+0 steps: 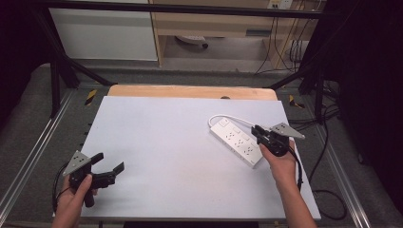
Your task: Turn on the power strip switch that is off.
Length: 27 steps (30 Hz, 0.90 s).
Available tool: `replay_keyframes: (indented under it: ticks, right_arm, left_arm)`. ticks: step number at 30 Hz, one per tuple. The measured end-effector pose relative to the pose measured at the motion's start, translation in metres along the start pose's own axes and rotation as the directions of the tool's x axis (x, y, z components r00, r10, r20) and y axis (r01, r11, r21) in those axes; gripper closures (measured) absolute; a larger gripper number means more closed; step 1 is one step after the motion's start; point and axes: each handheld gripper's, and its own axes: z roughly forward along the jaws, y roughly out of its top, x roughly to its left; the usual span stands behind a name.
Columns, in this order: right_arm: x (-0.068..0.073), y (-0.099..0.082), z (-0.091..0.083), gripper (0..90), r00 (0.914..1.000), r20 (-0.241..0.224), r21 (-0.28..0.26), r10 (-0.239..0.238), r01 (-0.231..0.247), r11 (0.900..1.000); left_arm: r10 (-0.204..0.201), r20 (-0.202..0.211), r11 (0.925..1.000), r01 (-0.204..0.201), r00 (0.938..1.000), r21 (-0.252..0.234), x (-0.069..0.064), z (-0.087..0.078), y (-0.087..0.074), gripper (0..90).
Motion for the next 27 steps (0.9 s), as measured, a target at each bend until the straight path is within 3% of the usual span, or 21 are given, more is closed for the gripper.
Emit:
replay_keyframes:
  ticks: [11,27]
  right_arm:
    - [0.000,-0.012,0.007,87.4,0.9999,0.010,0.039,0.006,-0.006,0.9992]
    - [-0.002,-0.030,0.013,90.0,0.9998,0.017,0.092,0.005,-0.007,0.9957]
  left_arm:
    - [-0.001,0.001,1.0000,0.001,1.0000,0.000,0.000,0.000,0.000,5.9]
    - [-0.003,-0.002,1.0000,0.003,1.0000,0.002,0.001,0.000,0.000,5.9]
